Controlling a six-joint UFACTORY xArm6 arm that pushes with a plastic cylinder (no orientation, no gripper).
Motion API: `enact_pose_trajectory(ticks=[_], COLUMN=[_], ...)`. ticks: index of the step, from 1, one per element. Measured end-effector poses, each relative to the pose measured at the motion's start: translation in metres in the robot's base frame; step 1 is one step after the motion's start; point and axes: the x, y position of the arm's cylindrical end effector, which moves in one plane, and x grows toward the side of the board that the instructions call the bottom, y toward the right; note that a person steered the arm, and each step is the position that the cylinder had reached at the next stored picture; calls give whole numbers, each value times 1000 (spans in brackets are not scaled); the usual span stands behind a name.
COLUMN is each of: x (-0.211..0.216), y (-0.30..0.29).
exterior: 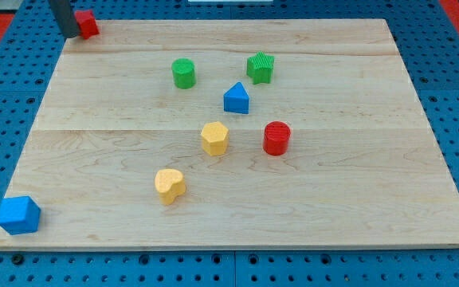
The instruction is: Move your arm down a bit
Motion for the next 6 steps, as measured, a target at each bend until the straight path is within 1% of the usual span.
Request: enact_pose_trajectory(ticks=[1,2,3,4,5,6], x=[-9,-8,26,51,59,60], y=[0,-1,3,26,40,40])
